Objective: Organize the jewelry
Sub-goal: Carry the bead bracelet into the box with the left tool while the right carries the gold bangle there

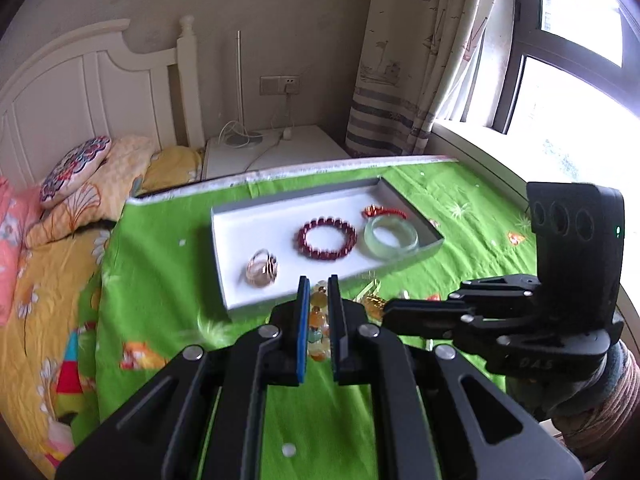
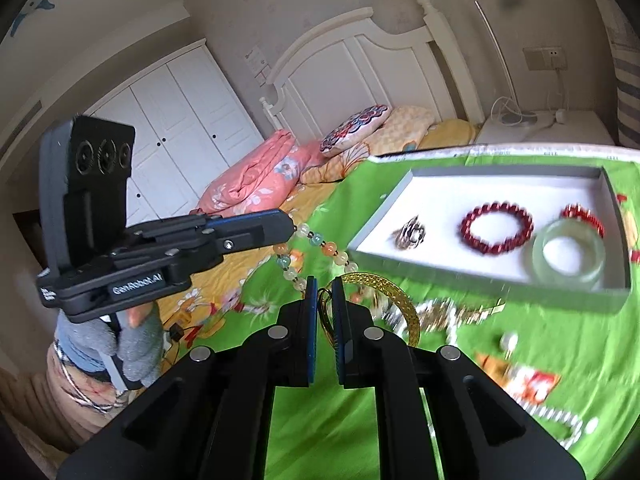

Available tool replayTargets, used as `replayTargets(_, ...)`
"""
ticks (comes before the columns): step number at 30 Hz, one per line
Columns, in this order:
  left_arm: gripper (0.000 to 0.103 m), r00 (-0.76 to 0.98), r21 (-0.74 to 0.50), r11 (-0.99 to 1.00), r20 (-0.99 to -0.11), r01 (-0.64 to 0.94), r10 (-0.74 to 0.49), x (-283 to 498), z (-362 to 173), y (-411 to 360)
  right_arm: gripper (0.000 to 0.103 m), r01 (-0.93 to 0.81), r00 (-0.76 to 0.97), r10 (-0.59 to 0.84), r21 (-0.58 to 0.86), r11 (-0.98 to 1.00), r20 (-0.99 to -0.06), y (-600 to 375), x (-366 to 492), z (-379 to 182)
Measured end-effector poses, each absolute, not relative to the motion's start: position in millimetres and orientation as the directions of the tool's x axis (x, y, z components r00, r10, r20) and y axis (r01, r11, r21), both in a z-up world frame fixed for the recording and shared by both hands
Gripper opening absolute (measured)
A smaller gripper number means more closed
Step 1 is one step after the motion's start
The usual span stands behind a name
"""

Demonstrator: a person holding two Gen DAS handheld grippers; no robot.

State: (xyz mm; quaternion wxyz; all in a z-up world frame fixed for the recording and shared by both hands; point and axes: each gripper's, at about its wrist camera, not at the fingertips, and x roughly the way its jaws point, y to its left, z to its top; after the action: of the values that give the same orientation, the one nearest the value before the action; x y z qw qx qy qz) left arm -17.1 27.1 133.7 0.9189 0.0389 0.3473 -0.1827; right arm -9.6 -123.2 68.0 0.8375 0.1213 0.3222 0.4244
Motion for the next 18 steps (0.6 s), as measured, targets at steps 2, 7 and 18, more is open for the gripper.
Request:
replayTargets(2,0.008,0.692,-0.053,0.929,-0.652,0.367,-0.310,-2,139,26,0.009,-0.628,0.436,0.788,0.480,0.613,-0.435,-124,4,72)
replayTargets(7,0.008,0.689,-0.060,0.927,-0.652,0.369,-0.317,36,149,20,0.009,-0.591,0.442,0.794,0.530,0.608,-0.418,-134,45,79)
replayTargets(18,0.008,0.692,-0.070,0.924,-0.641,0.377,-0.331,56,158,19,0.073,-0.652,0.455,0.701,0.331,0.682,-0.549,-117,18,55)
